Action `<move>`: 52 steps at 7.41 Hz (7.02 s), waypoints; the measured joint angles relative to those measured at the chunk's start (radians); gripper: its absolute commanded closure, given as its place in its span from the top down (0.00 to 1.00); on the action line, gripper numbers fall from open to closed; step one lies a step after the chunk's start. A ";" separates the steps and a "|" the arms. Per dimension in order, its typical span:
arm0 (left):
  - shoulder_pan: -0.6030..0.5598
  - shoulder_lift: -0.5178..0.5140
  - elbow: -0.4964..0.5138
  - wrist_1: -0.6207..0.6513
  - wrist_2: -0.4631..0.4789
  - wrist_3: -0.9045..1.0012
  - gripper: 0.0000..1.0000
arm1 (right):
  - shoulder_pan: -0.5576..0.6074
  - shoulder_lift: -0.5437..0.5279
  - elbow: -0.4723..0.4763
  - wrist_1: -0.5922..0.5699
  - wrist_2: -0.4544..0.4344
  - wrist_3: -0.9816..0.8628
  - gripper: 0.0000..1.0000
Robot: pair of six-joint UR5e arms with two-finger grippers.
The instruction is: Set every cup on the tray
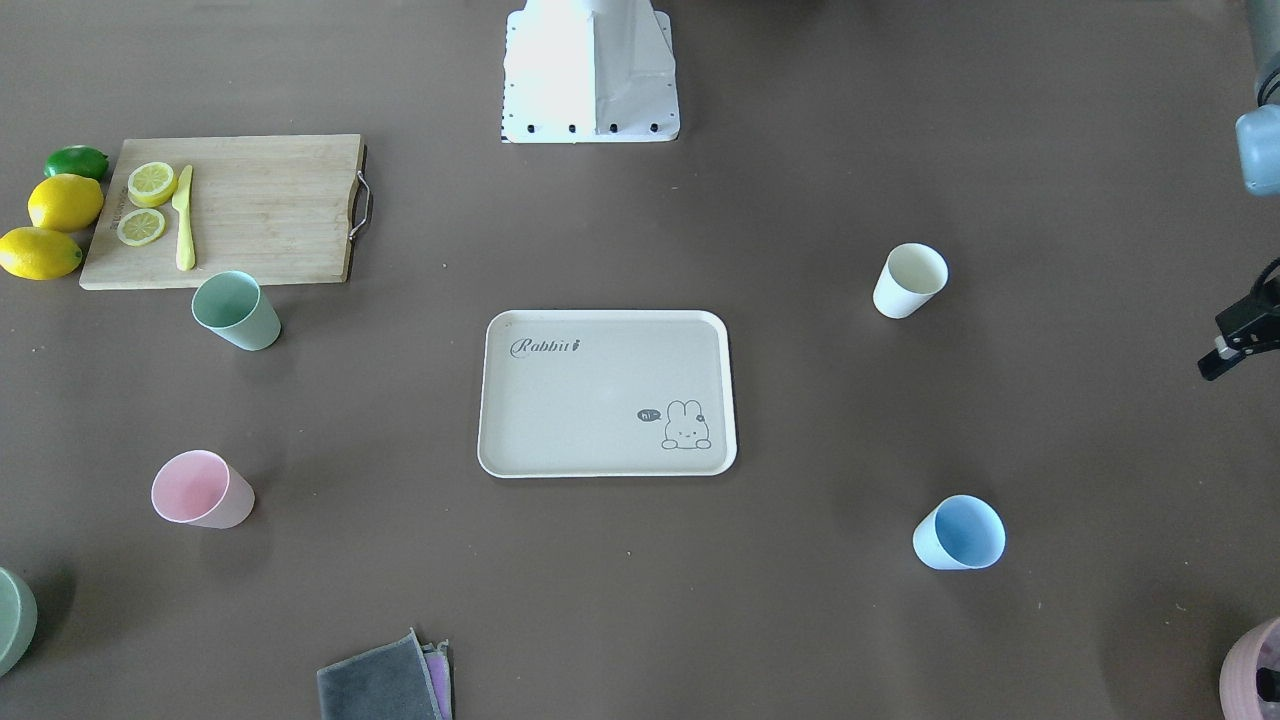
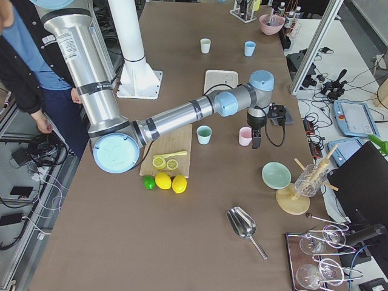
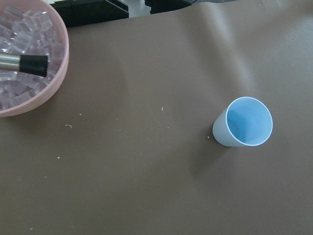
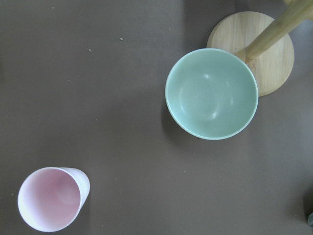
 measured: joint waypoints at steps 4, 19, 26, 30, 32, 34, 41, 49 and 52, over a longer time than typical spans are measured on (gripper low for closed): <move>0.148 -0.103 0.181 -0.166 0.137 -0.181 0.95 | -0.069 0.067 -0.042 -0.008 -0.008 0.058 1.00; 0.192 -0.193 0.395 -0.304 0.239 -0.230 0.00 | -0.075 0.052 -0.040 -0.006 -0.055 0.058 1.00; 0.362 -0.321 0.153 -0.039 0.272 -0.483 0.00 | -0.076 0.048 -0.041 -0.007 -0.056 0.061 1.00; 0.480 -0.368 0.179 -0.028 0.354 -0.536 0.00 | -0.077 0.047 -0.044 -0.007 -0.056 0.061 1.00; 0.484 -0.368 0.176 -0.026 0.352 -0.520 0.00 | -0.078 0.047 -0.044 -0.007 -0.056 0.061 1.00; 0.485 -0.365 0.172 -0.021 0.351 -0.502 0.98 | -0.078 0.047 -0.044 -0.007 -0.056 0.061 1.00; 0.295 -0.334 0.041 0.147 0.214 -0.281 0.99 | -0.108 0.000 0.056 -0.008 -0.034 0.156 1.00; 0.049 -0.162 -0.032 0.220 0.049 0.088 0.99 | -0.421 -0.365 0.328 0.235 -0.146 0.419 0.76; 0.054 -0.159 -0.033 0.219 0.051 0.082 0.99 | -0.467 -0.370 0.294 0.264 -0.168 0.418 0.19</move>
